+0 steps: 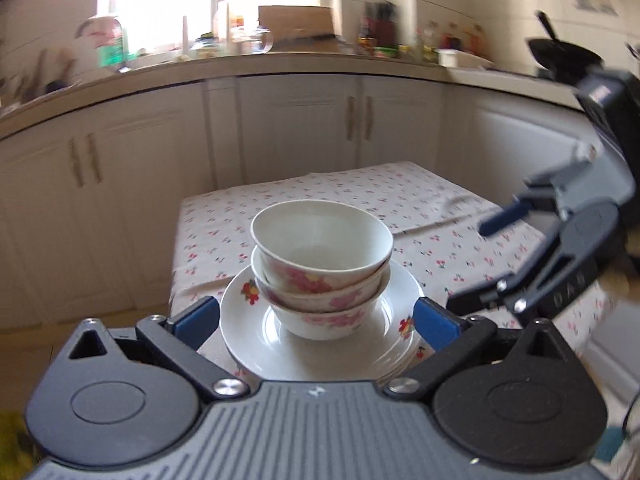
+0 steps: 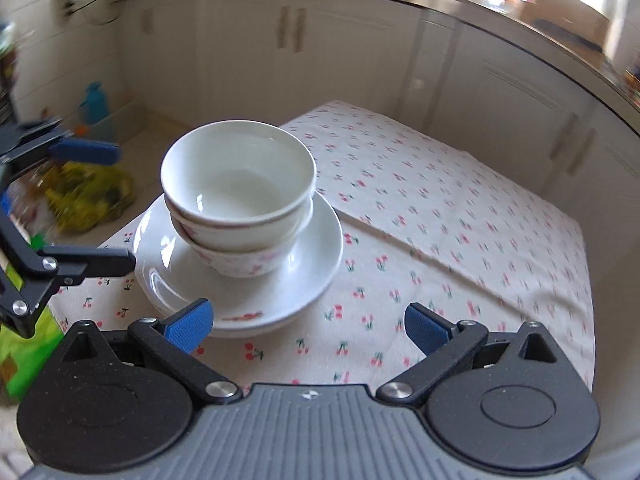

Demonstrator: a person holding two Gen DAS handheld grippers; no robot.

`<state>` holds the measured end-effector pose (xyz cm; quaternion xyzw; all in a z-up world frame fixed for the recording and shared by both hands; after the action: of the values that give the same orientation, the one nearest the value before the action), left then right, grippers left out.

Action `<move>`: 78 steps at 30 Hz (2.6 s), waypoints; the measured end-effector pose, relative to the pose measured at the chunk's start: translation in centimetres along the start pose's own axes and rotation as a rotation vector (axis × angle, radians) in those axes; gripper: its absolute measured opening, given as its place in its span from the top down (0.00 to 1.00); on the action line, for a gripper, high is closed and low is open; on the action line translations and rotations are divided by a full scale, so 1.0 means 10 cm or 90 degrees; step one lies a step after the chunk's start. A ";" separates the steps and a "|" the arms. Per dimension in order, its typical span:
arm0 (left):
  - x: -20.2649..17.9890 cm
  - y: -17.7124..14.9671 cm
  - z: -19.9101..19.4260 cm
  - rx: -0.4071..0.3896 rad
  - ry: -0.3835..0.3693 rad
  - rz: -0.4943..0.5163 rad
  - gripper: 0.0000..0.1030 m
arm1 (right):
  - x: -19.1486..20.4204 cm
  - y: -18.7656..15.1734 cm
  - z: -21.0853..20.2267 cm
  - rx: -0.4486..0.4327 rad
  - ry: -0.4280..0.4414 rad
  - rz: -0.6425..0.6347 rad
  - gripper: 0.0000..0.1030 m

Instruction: Organize plates and bowls

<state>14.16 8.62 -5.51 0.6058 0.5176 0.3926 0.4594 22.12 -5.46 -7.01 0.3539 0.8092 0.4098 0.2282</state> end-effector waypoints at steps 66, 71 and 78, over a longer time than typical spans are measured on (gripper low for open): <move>-0.40 0.10 -0.69 -0.024 0.190 -0.090 0.01 | 0.11 -0.17 -0.97 -0.134 -0.179 0.125 0.00; -0.40 0.10 -0.69 -0.025 0.190 -0.090 0.01 | 0.12 -0.16 -0.97 -0.136 -0.181 0.123 0.00; -0.40 0.10 -0.69 -0.025 0.190 -0.089 0.01 | 0.12 -0.16 -0.98 -0.135 -0.183 0.123 0.00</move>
<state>7.28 5.65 -2.65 0.4942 0.6133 0.4550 0.4155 14.25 -10.16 -2.96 0.4588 0.6826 0.4582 0.3370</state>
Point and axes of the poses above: each gripper's, at about its wrist camera, not at the fingertips, and z roughly the way its jaws point, x to its left, y to its top, the point moved 7 cm from there along z, roughly the way its jaws point, and after that the axes turned 14 degrees about -x, right-handed, at the moved point
